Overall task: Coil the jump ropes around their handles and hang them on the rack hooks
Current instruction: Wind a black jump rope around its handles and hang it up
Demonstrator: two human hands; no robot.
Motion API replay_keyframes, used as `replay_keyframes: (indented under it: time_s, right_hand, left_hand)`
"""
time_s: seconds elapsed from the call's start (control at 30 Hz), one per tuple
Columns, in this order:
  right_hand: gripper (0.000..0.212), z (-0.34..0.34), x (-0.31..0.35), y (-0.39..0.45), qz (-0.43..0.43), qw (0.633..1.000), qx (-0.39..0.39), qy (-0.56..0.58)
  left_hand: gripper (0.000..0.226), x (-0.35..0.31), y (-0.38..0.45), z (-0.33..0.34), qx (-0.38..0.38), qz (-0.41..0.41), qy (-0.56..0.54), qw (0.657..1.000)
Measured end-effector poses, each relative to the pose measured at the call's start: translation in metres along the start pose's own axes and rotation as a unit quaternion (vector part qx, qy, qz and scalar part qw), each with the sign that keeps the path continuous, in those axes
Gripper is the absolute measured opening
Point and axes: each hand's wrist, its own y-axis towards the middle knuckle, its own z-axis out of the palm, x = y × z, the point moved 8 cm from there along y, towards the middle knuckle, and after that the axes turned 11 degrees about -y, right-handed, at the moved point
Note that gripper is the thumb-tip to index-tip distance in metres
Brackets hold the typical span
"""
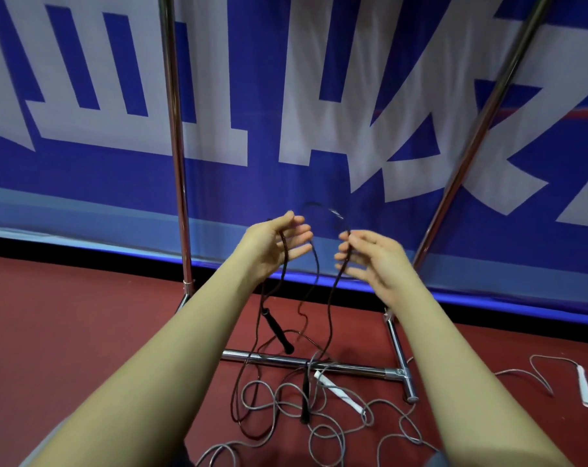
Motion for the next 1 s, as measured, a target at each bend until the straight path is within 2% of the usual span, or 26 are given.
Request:
replay_keyframes:
  time_s: [0.1, 0.23, 0.33, 0.47, 0.6, 0.73, 0.87, 1.0]
  right_hand:
    - [0.016, -0.012, 0.009, 0.002, -0.011, 0.989, -0.036, 0.144]
    - [0.016, -0.019, 0.02, 0.001, -0.026, 0.953, -0.05, 0.297]
    - [0.017, -0.021, 0.03, 0.0, -0.043, 0.931, -0.049, 0.36]
    - [0.018, -0.025, 0.033, -0.001, -0.054, 0.917, -0.049, 0.391]
    - [0.016, -0.025, 0.028, -0.001, -0.046, 0.915, -0.061, 0.395]
    - [0.014, -0.028, 0.019, 0.001, -0.027, 0.922, -0.065, 0.381]
    - [0.012, -0.031, 0.0, 0.003, 0.021, 0.958, -0.065, 0.278]
    - [0.018, -0.02, -0.019, 0.003, 0.067, 0.992, 0.0, 0.107]
  left_hand:
    - [0.016, 0.022, -0.005, 0.007, 0.059, -0.075, 0.104, 0.99]
    - [0.017, 0.048, -0.018, 0.022, 0.144, -0.147, 0.186, 0.961]
    - [0.022, 0.054, -0.021, 0.031, 0.176, -0.141, 0.219, 0.949]
    - [0.024, 0.051, -0.019, 0.038, 0.177, -0.094, 0.255, 0.946]
    - [0.018, 0.05, -0.019, 0.041, 0.171, -0.045, 0.291, 0.94]
    - [0.013, 0.046, -0.015, 0.039, 0.126, -0.017, 0.287, 0.949]
    - [0.01, 0.029, -0.011, 0.035, 0.072, 0.0, 0.167, 0.983]
    - [0.008, 0.003, -0.008, 0.034, 0.04, 0.044, 0.066, 0.996]
